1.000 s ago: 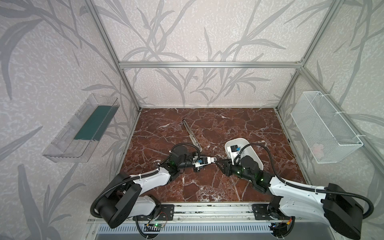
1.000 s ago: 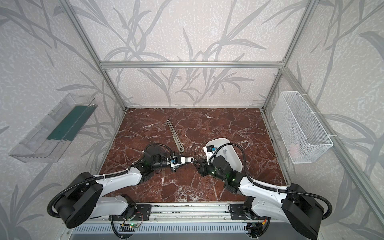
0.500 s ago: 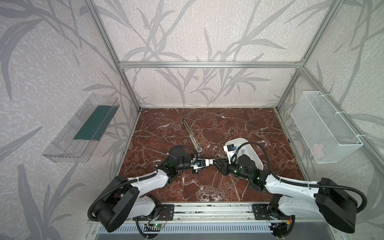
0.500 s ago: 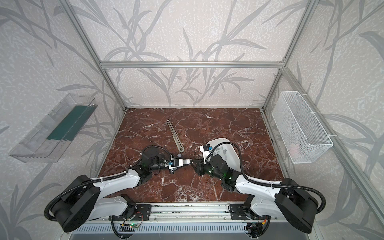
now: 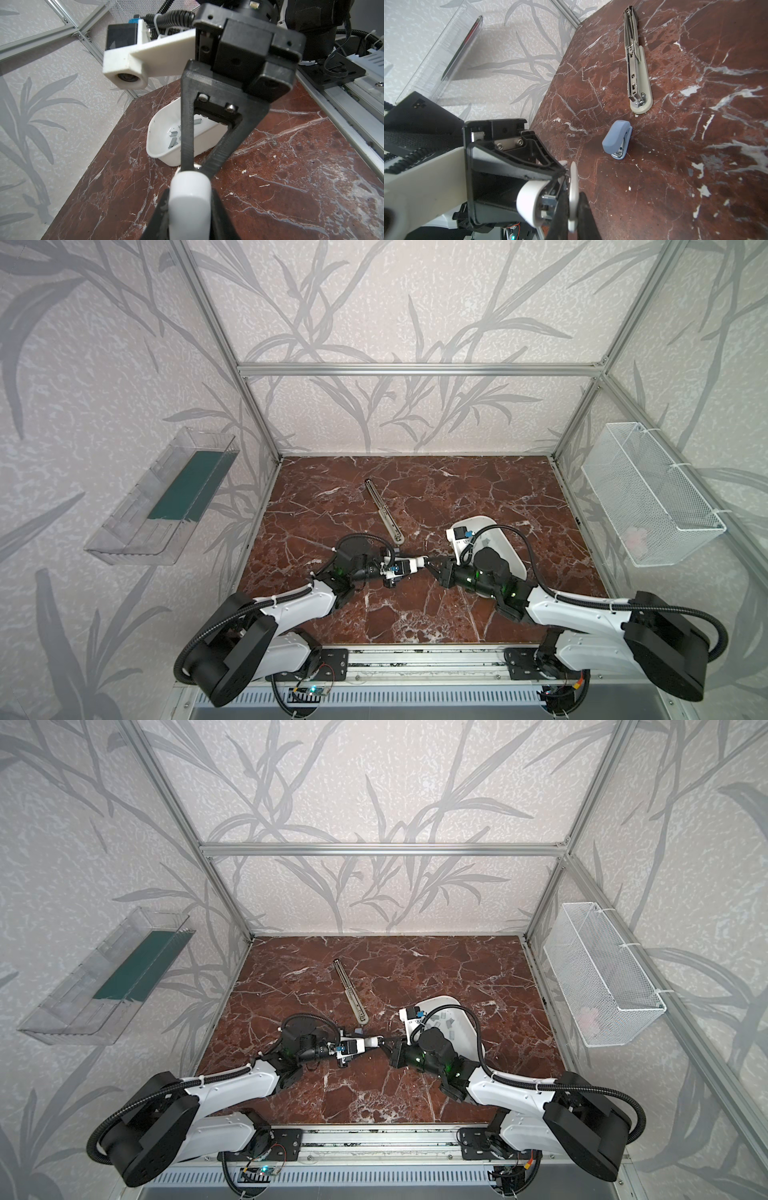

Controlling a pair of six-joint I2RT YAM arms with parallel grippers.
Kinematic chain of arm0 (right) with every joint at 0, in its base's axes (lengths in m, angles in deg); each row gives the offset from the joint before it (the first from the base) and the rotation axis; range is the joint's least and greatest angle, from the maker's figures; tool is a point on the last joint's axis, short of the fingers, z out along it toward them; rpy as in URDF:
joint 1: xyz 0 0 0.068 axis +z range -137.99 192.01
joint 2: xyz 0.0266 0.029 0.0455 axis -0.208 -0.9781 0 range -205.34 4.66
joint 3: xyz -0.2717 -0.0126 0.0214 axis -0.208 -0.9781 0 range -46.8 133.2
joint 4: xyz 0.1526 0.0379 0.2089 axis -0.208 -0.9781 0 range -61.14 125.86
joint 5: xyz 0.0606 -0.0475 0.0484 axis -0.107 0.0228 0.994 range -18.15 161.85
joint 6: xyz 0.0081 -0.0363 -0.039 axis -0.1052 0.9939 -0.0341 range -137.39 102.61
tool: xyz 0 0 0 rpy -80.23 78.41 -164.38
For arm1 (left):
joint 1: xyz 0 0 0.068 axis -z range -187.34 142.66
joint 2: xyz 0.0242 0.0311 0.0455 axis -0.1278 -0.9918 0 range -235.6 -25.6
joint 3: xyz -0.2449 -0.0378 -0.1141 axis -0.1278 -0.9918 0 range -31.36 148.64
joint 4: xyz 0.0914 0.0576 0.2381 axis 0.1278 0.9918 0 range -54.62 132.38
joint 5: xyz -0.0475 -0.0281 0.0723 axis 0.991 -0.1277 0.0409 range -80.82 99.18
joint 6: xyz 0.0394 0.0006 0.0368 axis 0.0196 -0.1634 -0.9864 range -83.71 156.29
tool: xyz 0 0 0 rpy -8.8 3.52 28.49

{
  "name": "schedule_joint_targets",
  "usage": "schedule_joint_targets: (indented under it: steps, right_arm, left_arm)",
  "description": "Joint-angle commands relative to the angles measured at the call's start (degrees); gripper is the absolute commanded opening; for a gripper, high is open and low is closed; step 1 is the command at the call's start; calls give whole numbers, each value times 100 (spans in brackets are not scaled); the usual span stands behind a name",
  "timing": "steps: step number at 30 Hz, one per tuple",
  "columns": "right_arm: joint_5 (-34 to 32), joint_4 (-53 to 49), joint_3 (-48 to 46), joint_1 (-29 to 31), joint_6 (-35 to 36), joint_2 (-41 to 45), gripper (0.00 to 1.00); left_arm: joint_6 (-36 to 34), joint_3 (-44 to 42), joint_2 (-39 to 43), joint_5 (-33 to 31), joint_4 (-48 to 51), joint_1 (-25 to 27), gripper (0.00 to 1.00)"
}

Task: Load the staples into the stapler
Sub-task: 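Pull the white stapler top open with the right gripper while the left holds the base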

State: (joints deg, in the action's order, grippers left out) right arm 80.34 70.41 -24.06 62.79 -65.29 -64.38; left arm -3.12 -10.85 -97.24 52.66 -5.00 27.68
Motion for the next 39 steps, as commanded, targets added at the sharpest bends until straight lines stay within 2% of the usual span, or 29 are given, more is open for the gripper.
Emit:
schedule_joint_targets:
  steps: [1,4,10,15,28,32,35,36,39]
  right_arm:
    - [-537,-358,-43,17,-31,314,0]
    - [-995,-574,-278,-44,-28,570,0]
    - [-1257,-1184,-417,-189,111,1028,0]
    - [-1218,-1113,-522,-271,134,1144,0]
    - [-929,-1015,-666,-279,19,1714,0]
    - [-860,-983,-657,-279,-48,1753,0]
    - [-913,-1060,-631,-274,-65,1745,0]
    - [-966,-1093,-631,-274,-62,1736,0]
    - [-1174,-1201,-615,-275,4,1735,0]
  left_arm:
    - [-91,-63,71,215,-211,-65,0]
    - [-70,-153,107,240,-251,-171,0]
    - [53,-341,229,339,-417,-372,0]
    - [52,-421,199,247,-456,-433,0]
    - [134,-519,-364,-648,-809,-436,0]
    - [258,-539,-535,-867,-1028,-435,18]
    - [322,-528,-716,-840,-1341,-439,36]
    - [373,-557,-759,-867,-1486,-439,39]
    - [411,-625,-757,-873,-1598,-440,39]
